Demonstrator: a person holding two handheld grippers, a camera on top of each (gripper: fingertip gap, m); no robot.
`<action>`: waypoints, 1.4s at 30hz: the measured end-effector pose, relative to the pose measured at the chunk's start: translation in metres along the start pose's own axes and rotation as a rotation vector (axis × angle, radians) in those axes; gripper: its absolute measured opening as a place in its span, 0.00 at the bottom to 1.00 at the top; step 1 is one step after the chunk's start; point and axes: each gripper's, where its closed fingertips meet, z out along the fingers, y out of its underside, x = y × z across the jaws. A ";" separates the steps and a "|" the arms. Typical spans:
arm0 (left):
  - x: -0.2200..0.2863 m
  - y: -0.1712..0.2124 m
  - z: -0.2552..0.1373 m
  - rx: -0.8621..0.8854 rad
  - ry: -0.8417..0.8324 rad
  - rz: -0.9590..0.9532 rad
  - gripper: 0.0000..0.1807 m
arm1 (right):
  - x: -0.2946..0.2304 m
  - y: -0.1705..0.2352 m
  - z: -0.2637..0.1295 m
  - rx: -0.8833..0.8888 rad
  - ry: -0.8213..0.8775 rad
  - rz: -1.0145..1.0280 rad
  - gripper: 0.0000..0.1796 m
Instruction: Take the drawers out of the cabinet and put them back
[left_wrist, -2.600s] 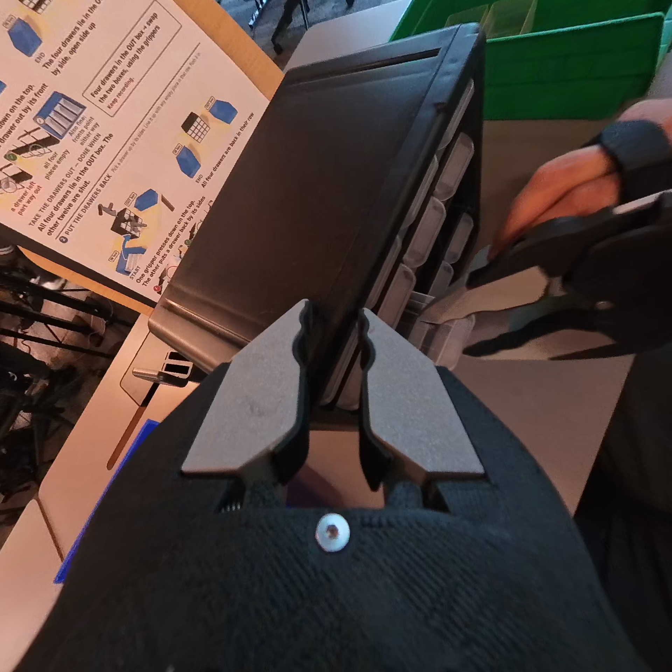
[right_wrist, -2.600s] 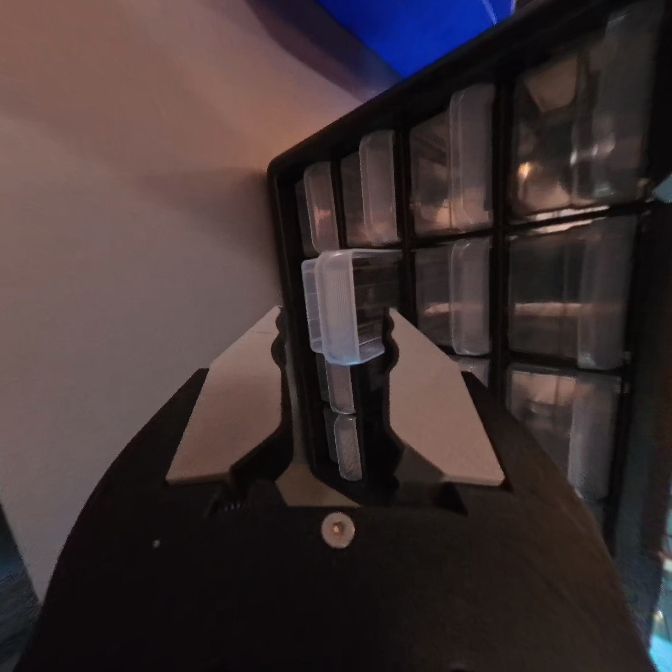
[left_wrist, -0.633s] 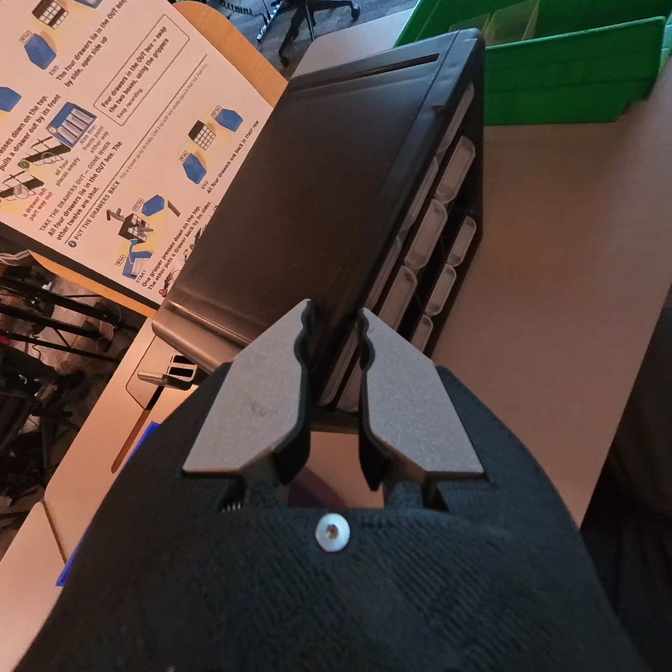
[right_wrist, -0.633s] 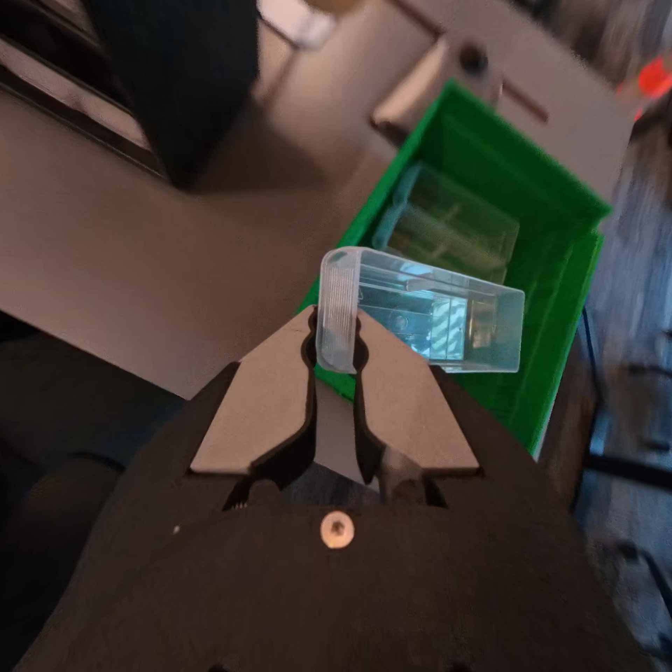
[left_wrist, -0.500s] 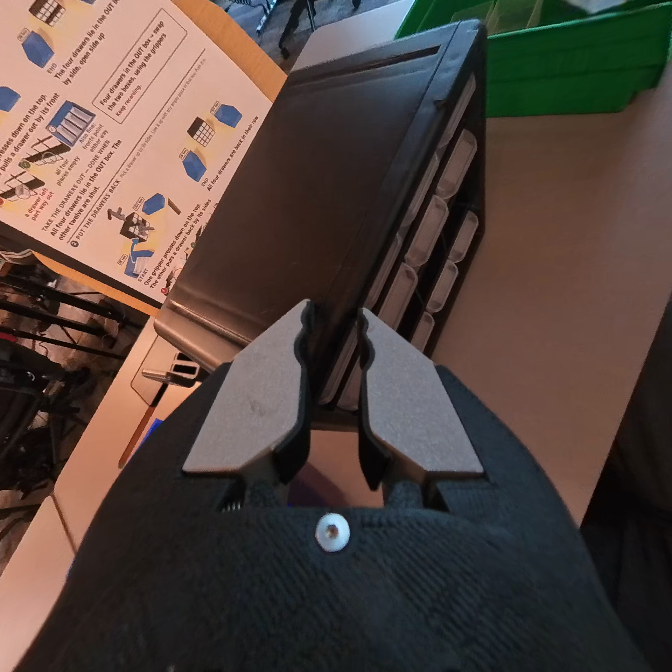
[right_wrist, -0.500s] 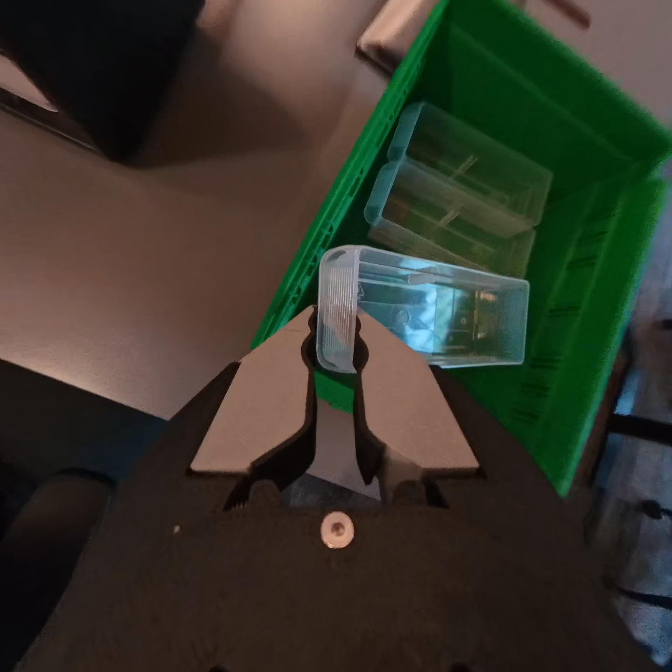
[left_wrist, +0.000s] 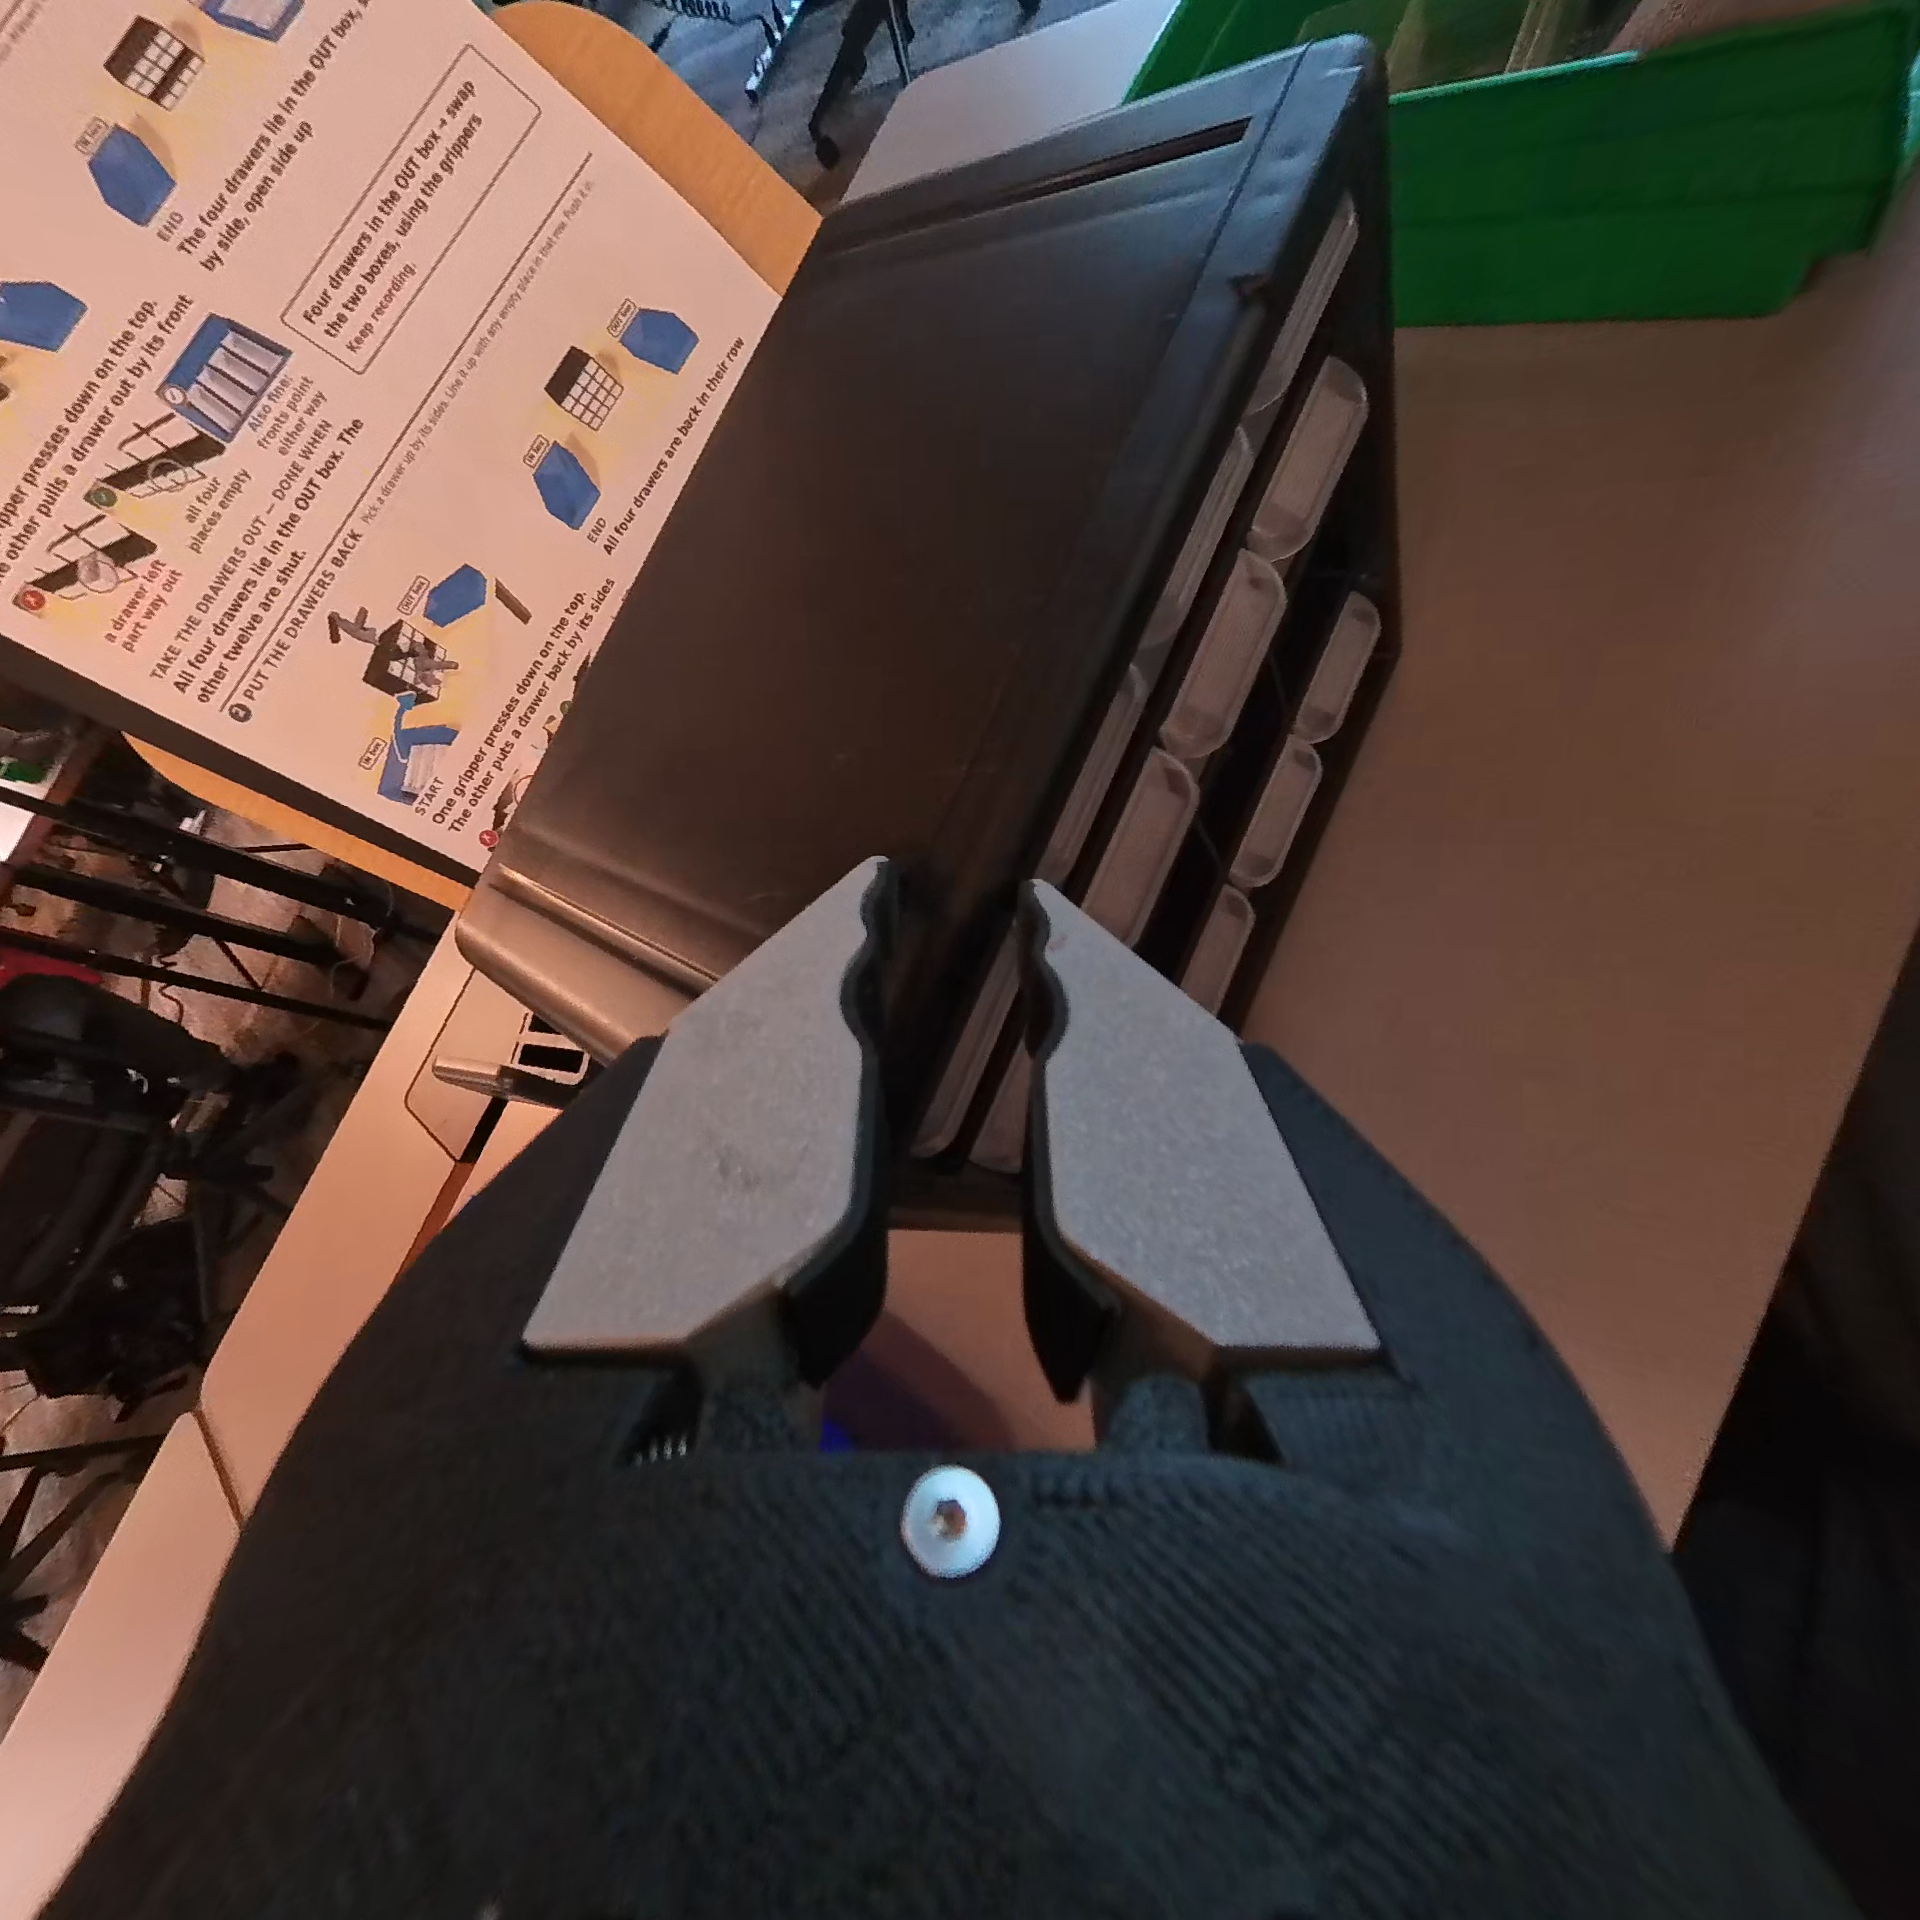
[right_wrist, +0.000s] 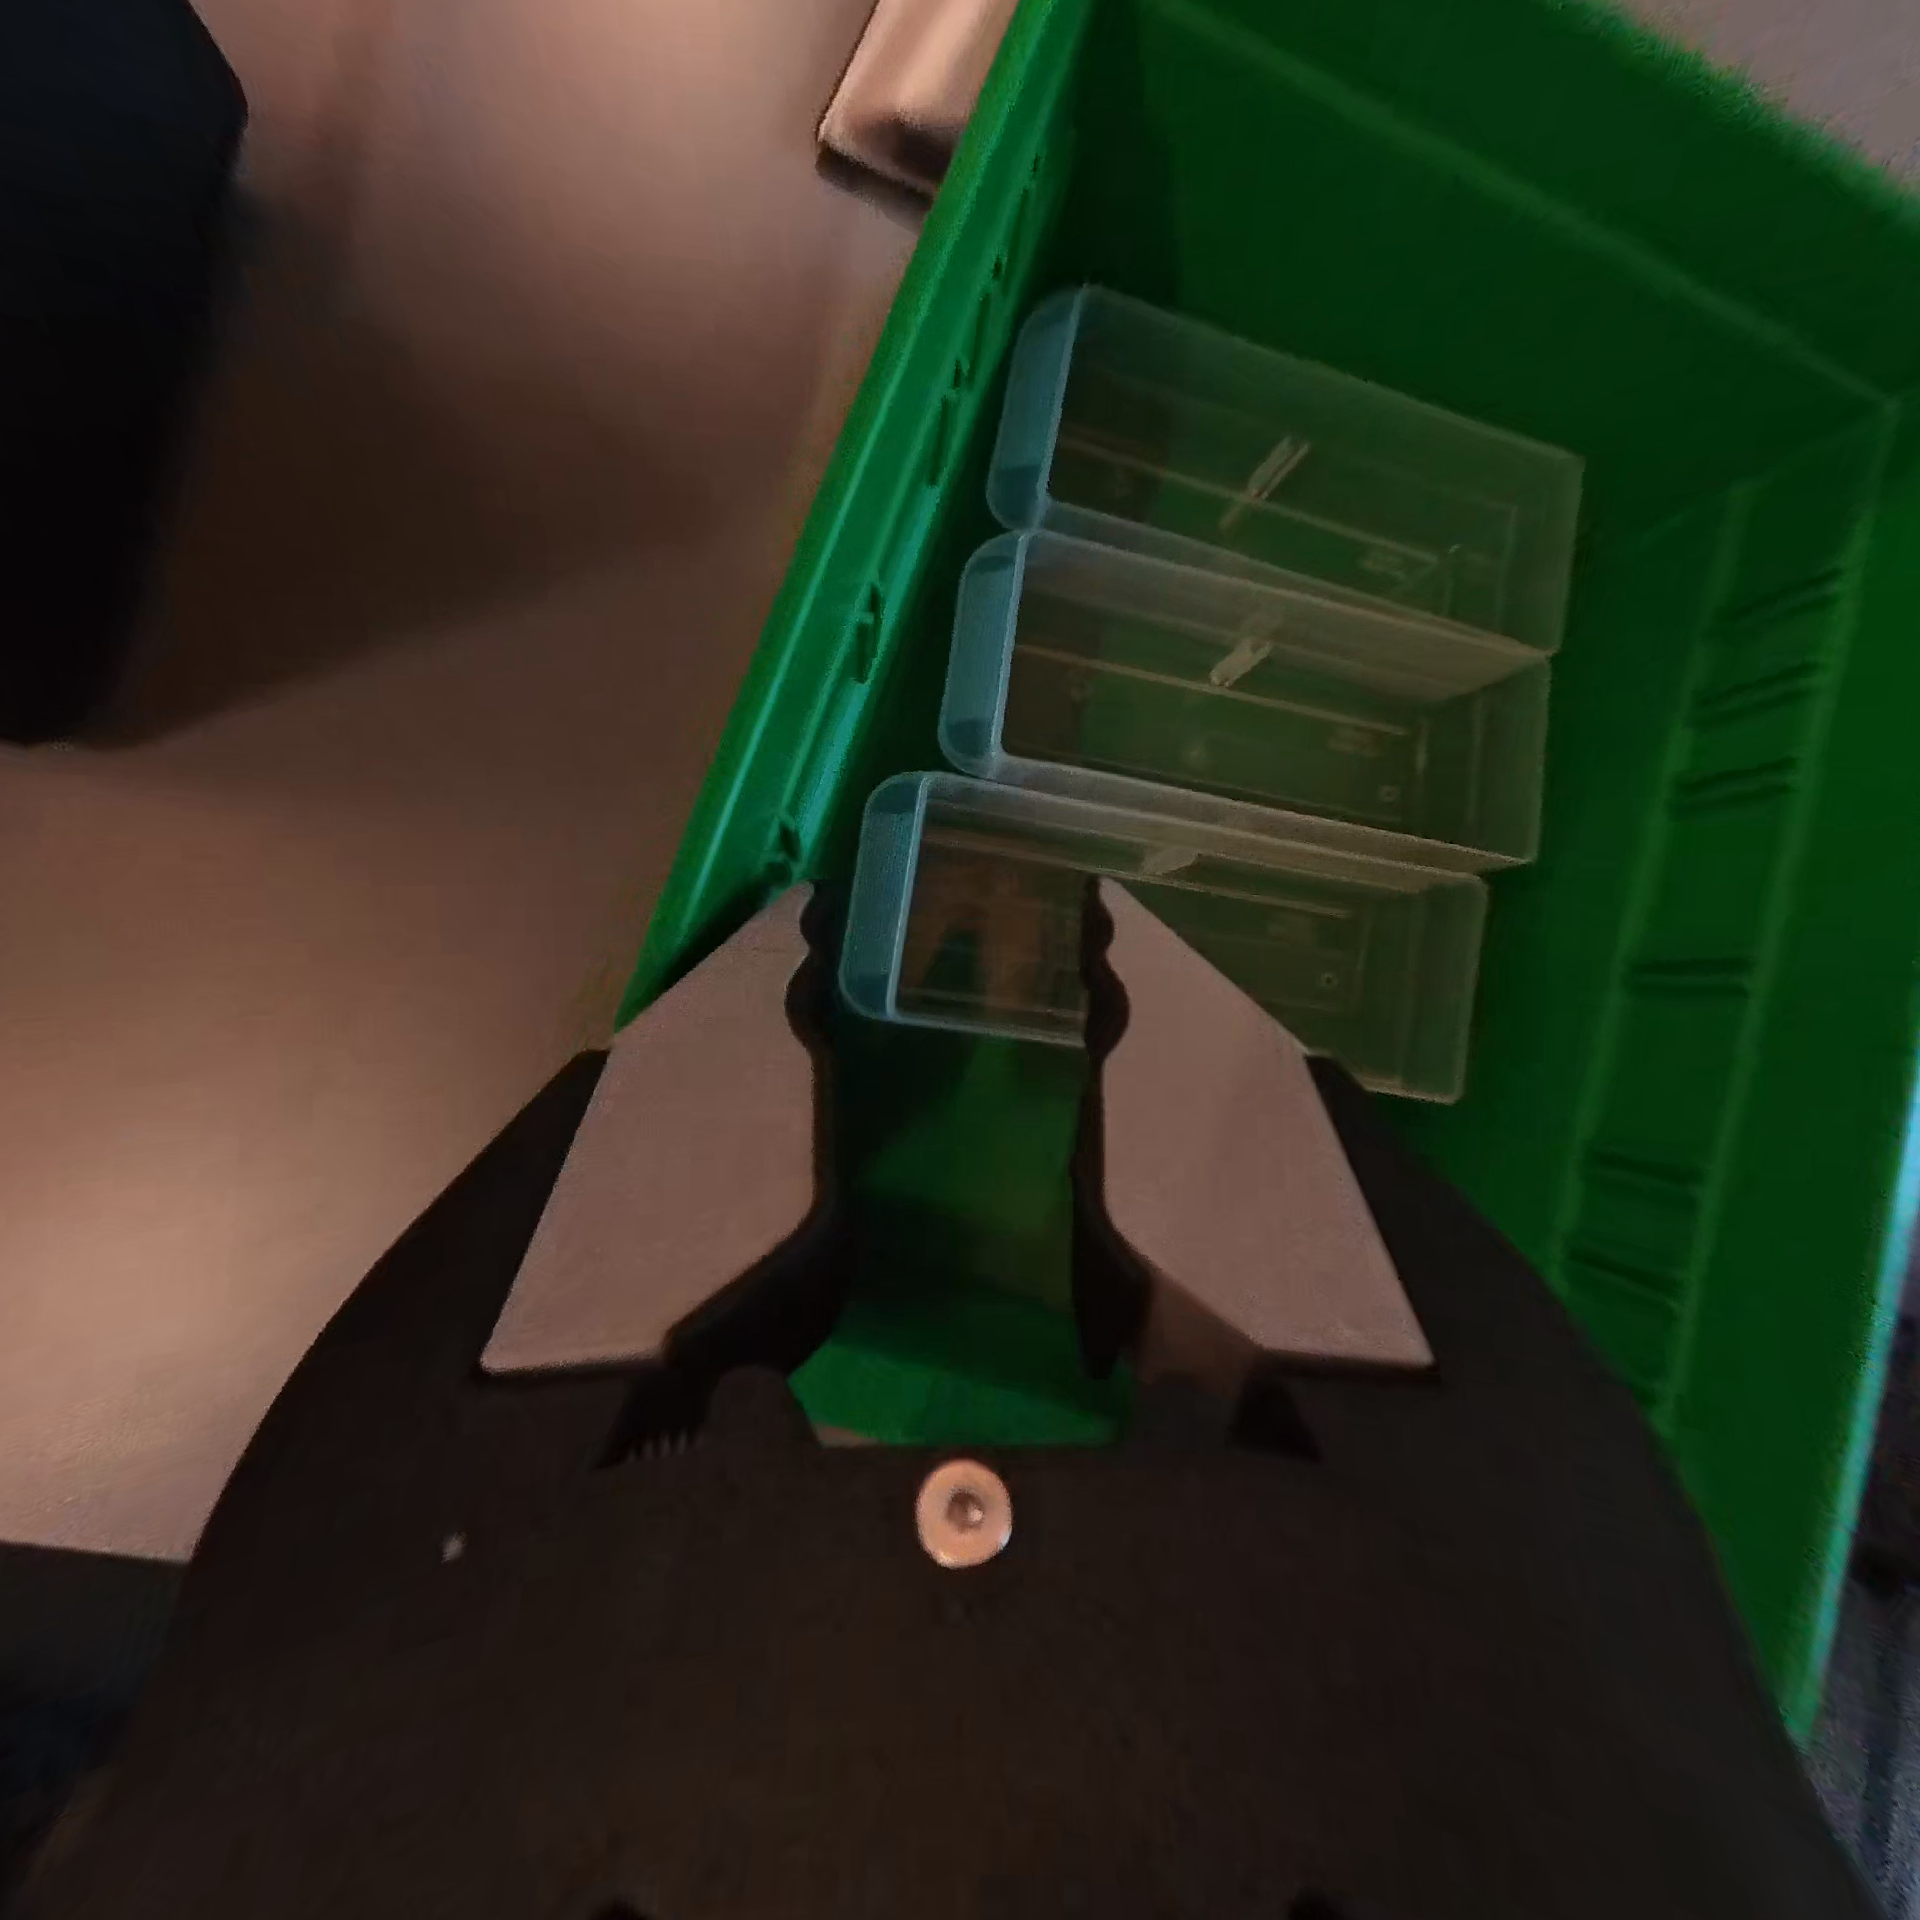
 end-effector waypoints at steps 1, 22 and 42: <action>0.000 0.000 0.000 0.002 0.000 -0.001 0.12 | -0.001 -0.004 -0.009 0.028 0.014 -0.006 0.26; 0.000 0.000 0.000 0.005 -0.001 -0.025 0.13 | -0.329 -0.066 -0.084 0.519 -0.758 -0.078 0.27; 0.000 0.000 0.000 0.014 -0.003 -0.012 0.12 | -0.389 -0.128 -0.028 0.548 -1.097 0.561 0.07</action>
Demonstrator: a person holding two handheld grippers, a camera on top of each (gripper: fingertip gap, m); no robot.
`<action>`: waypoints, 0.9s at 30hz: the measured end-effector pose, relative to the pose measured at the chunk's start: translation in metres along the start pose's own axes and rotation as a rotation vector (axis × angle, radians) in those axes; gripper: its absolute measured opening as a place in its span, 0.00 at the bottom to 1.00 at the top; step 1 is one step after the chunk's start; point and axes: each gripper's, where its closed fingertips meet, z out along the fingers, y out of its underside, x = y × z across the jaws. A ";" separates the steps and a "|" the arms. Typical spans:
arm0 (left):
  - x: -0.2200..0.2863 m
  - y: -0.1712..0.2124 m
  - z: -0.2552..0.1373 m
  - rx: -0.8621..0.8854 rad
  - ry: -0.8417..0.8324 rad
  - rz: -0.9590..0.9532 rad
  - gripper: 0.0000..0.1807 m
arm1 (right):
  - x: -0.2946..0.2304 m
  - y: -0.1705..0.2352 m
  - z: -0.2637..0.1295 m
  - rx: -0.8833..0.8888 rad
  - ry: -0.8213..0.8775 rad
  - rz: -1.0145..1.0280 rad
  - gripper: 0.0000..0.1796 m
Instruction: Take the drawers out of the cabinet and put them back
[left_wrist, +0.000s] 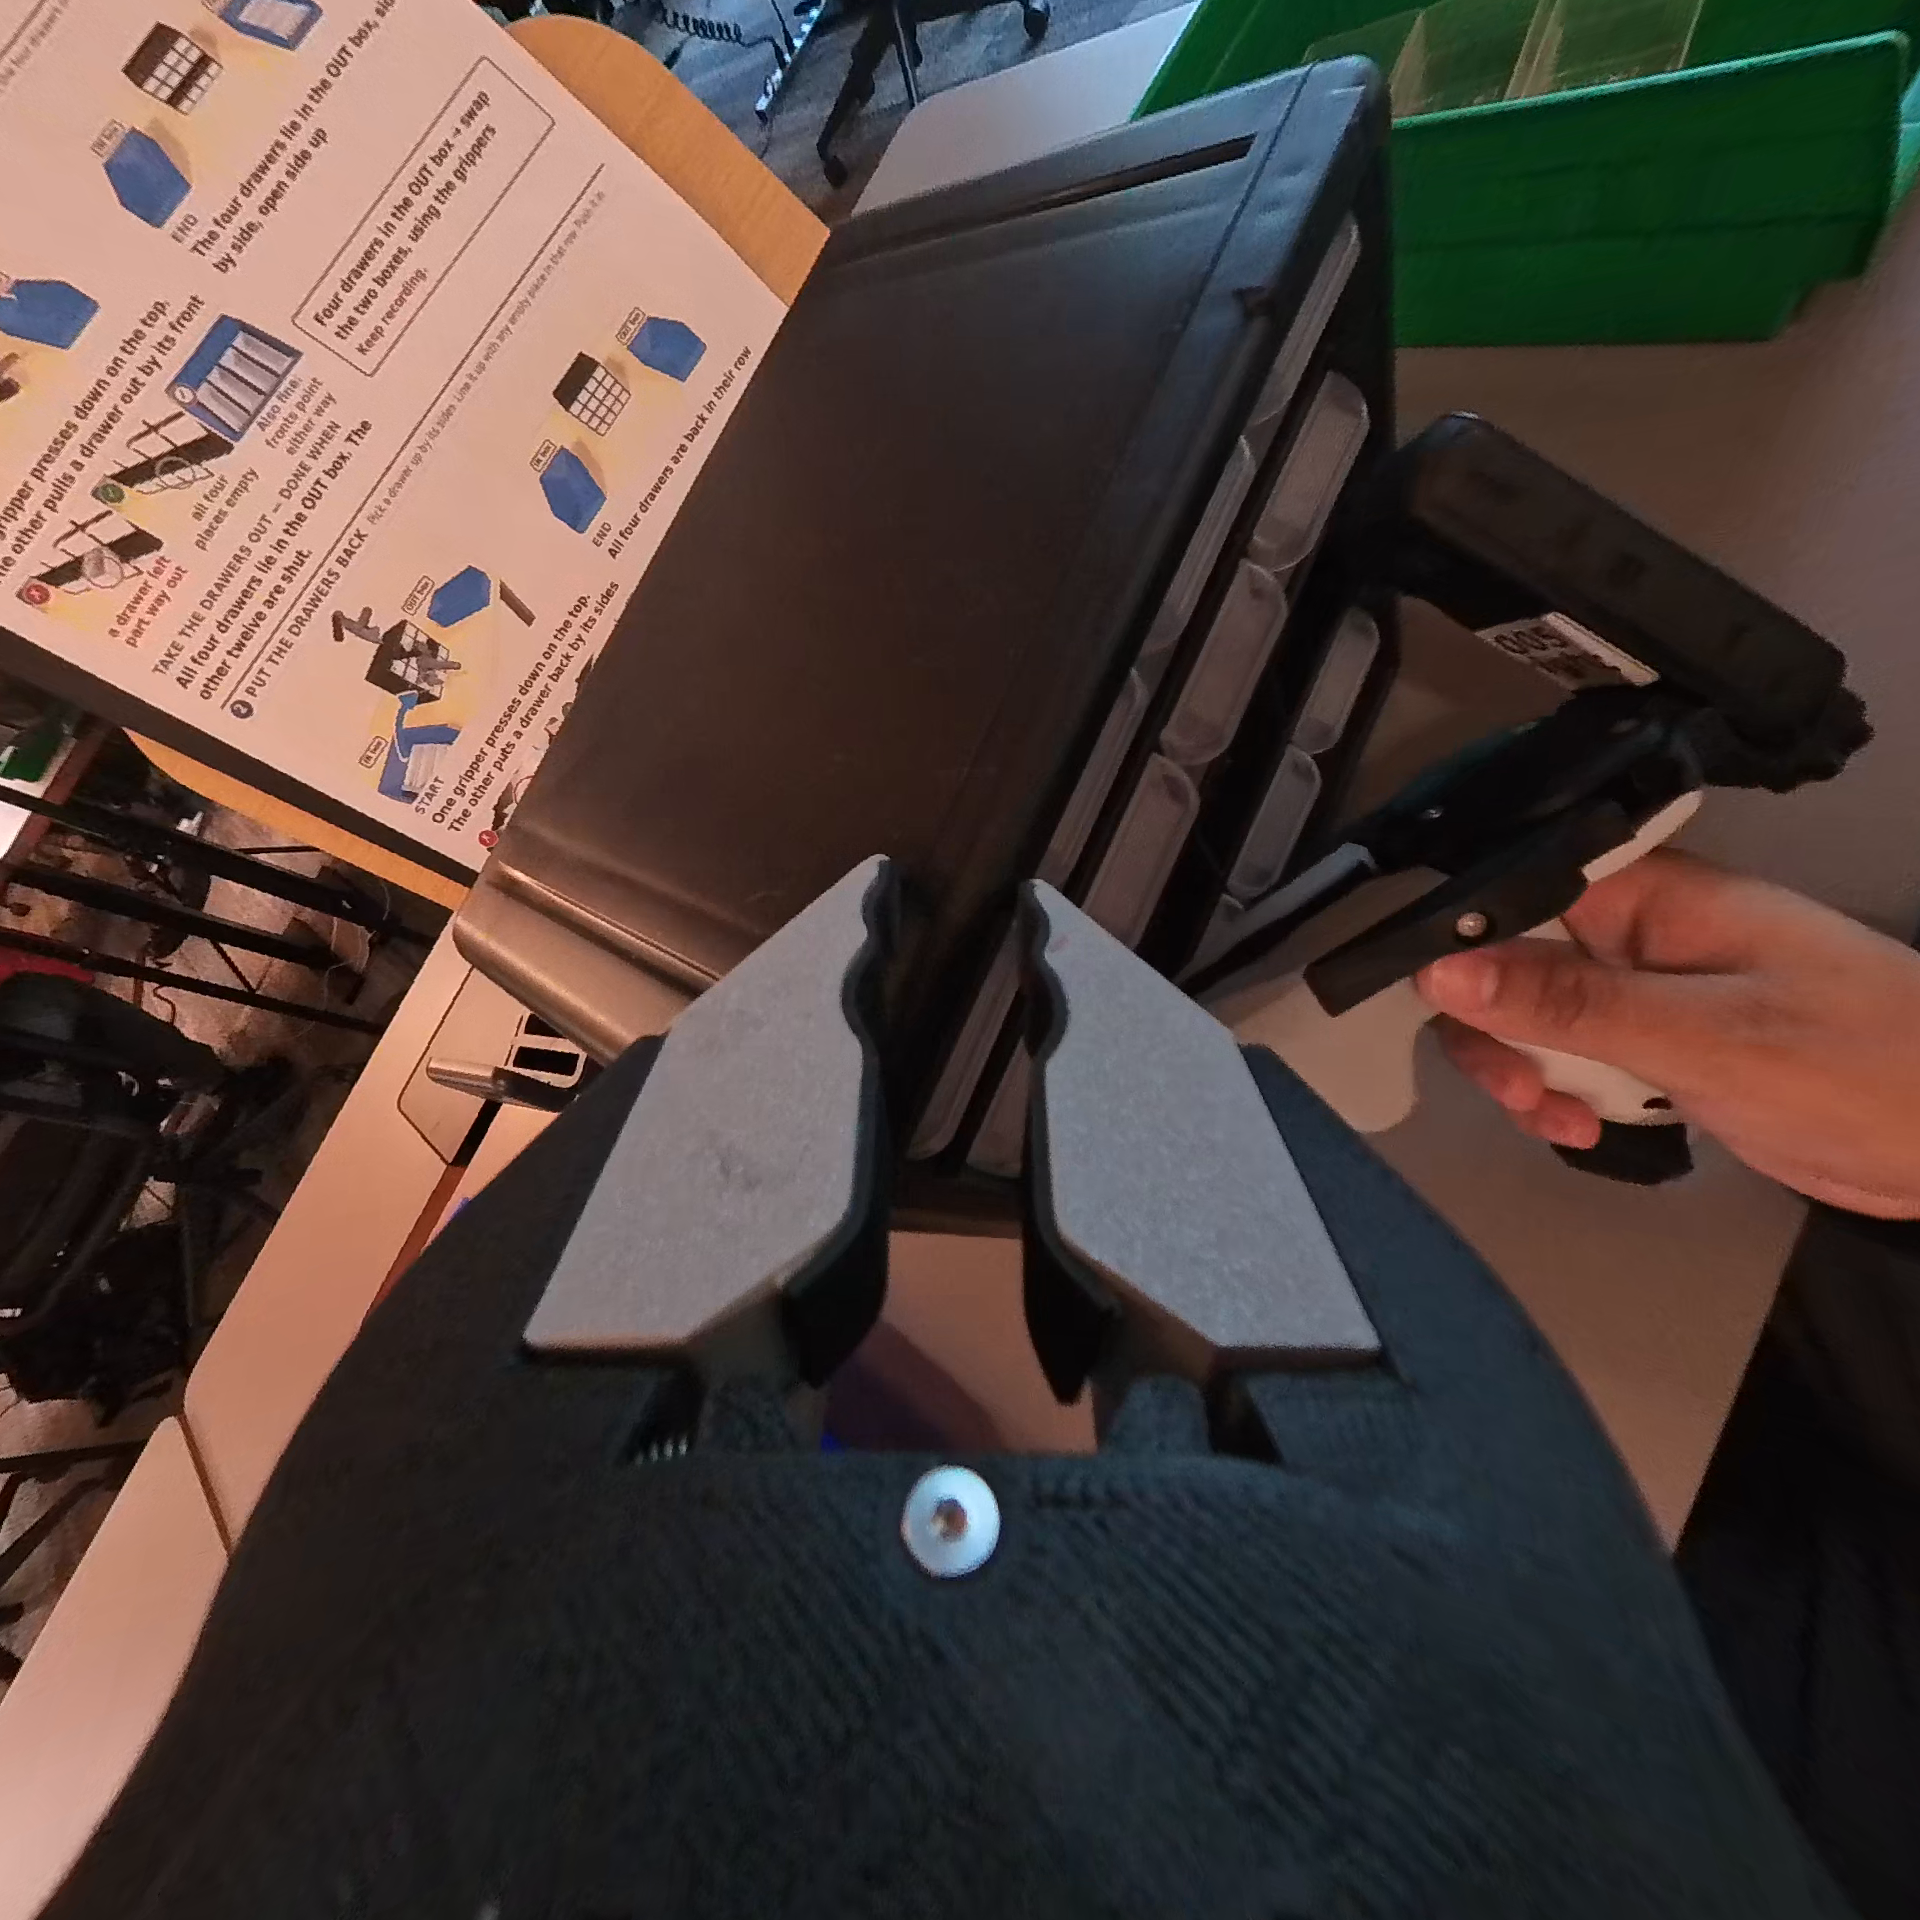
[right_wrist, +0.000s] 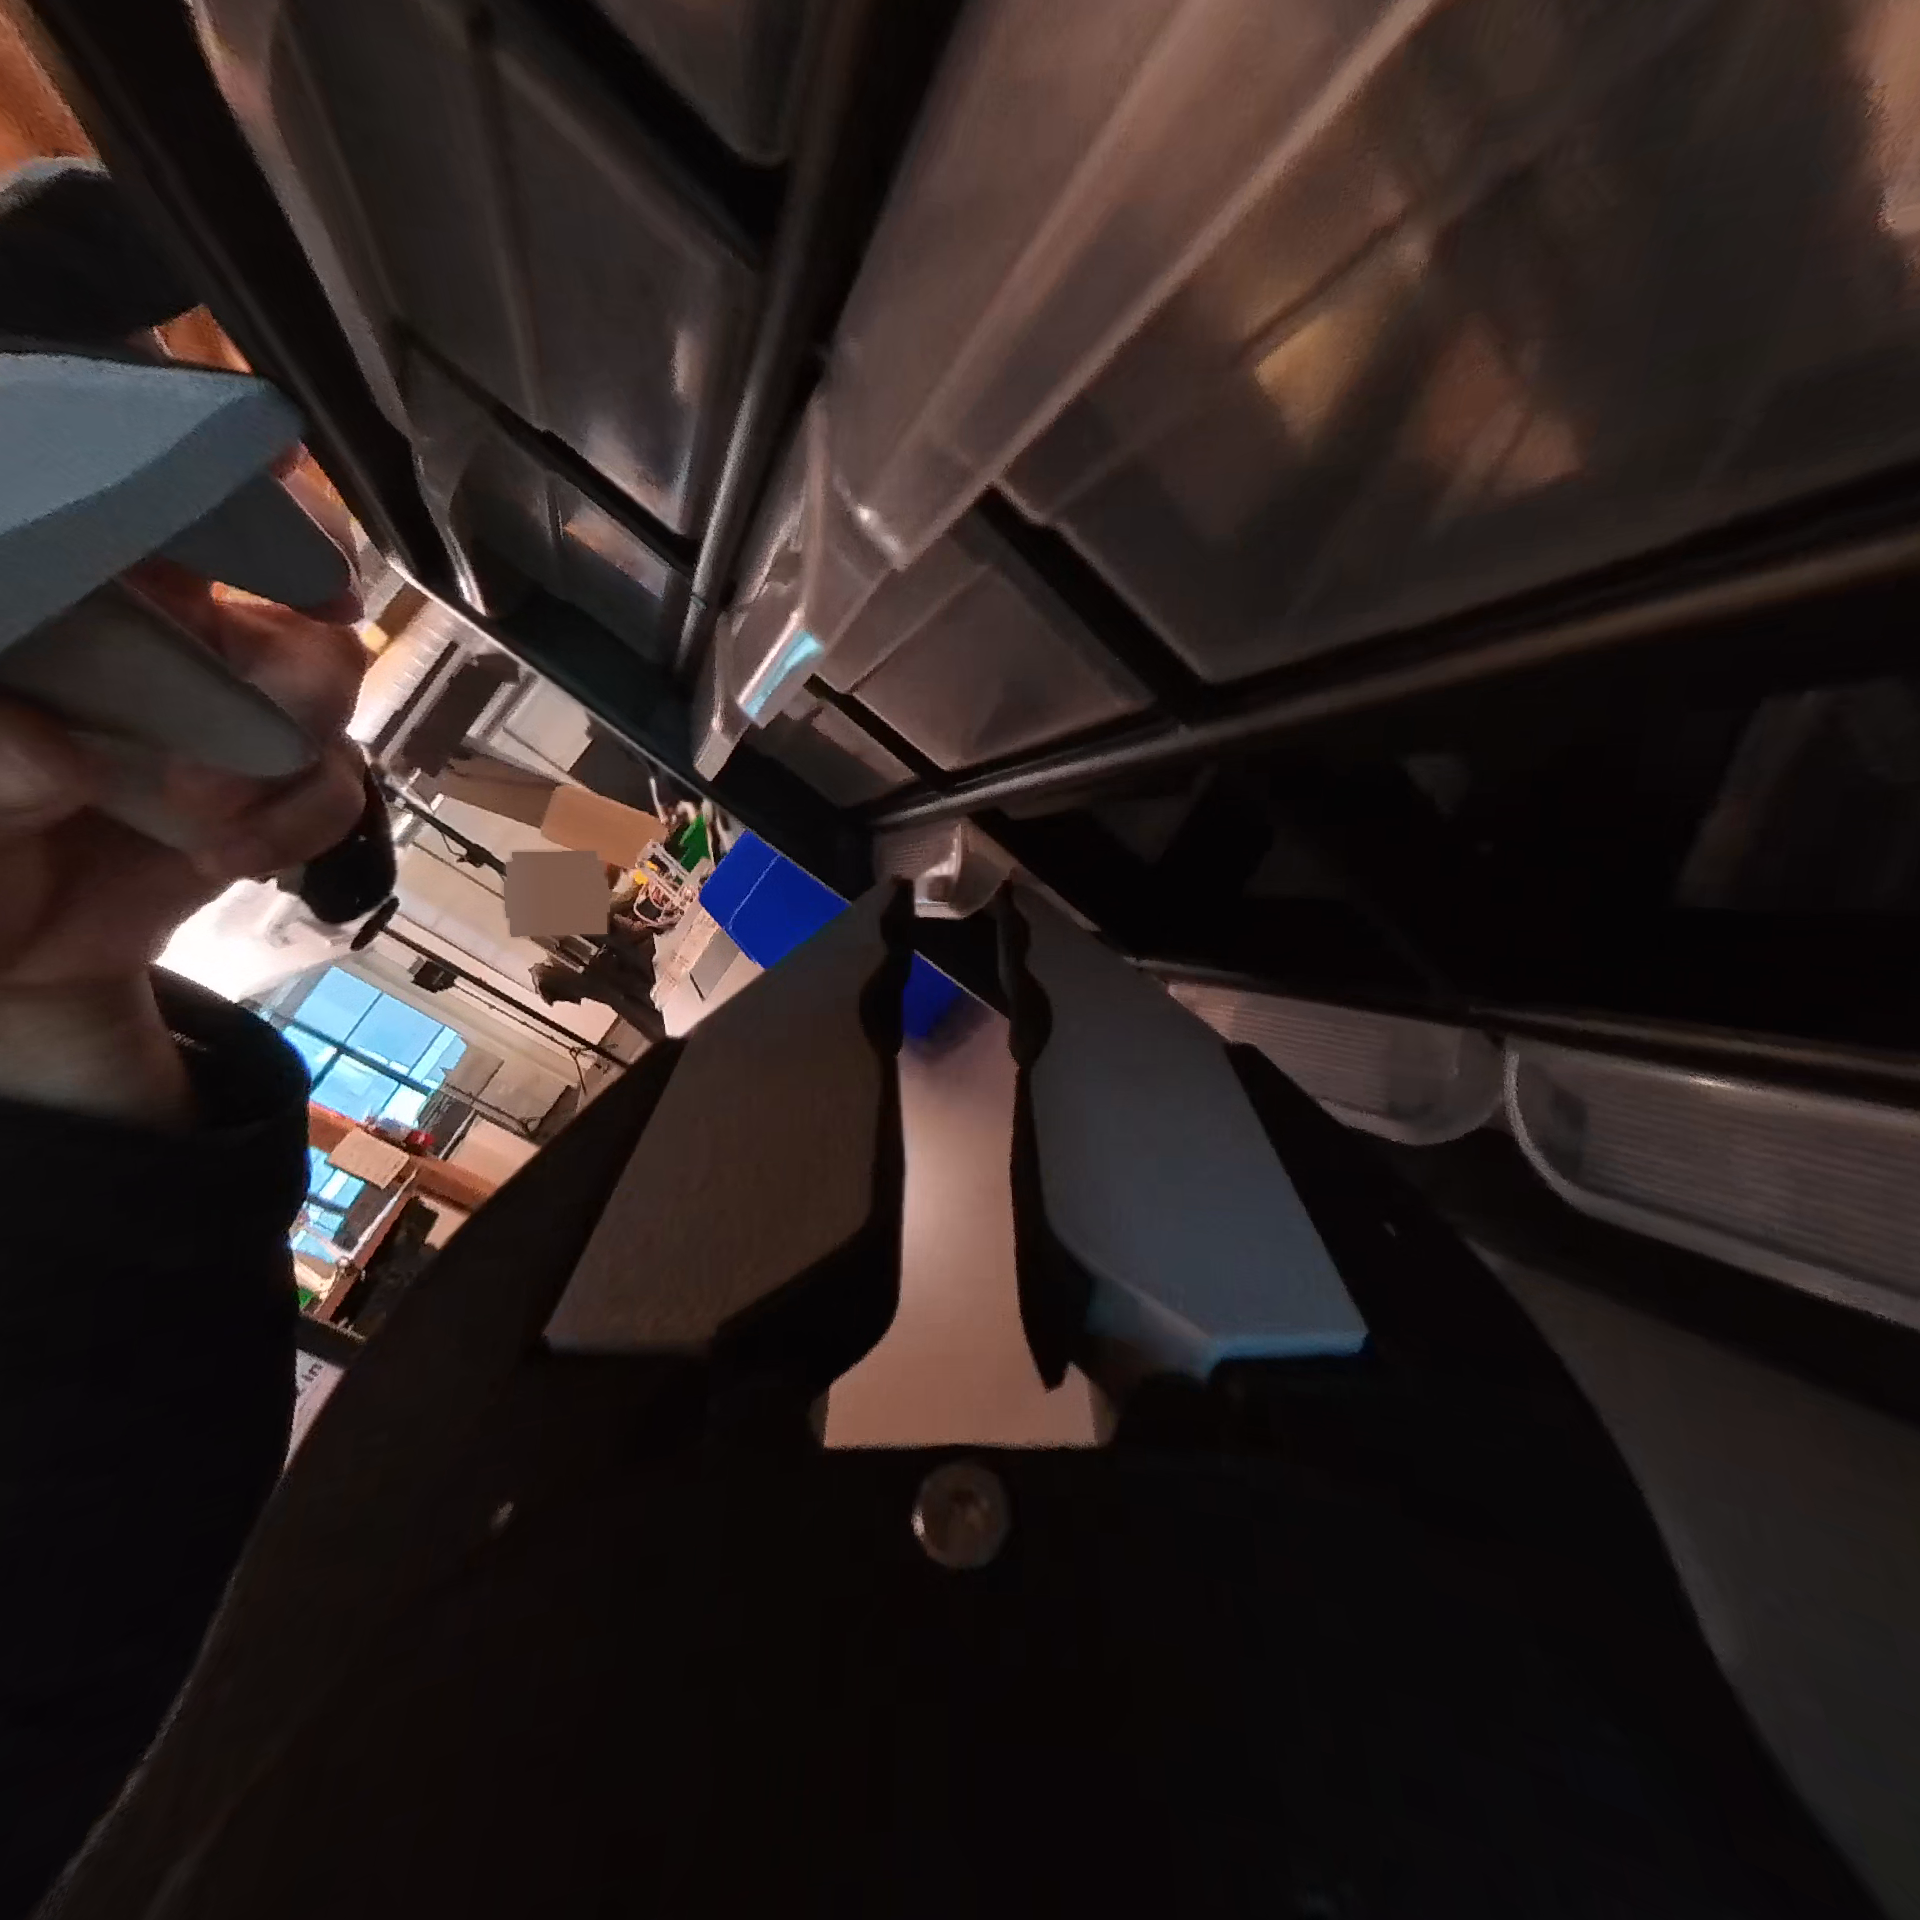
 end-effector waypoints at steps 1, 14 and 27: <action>0.000 0.000 0.000 -0.002 -0.001 0.000 0.12 | 0.000 0.000 0.001 0.007 0.004 0.009 0.06; -0.001 0.000 0.001 -0.019 -0.008 0.016 0.12 | -0.036 0.045 -0.044 -0.132 -0.096 -0.083 0.04; -0.001 0.000 0.001 -0.022 -0.011 0.009 0.12 | -0.037 0.014 -0.066 -0.389 0.326 -1.068 0.31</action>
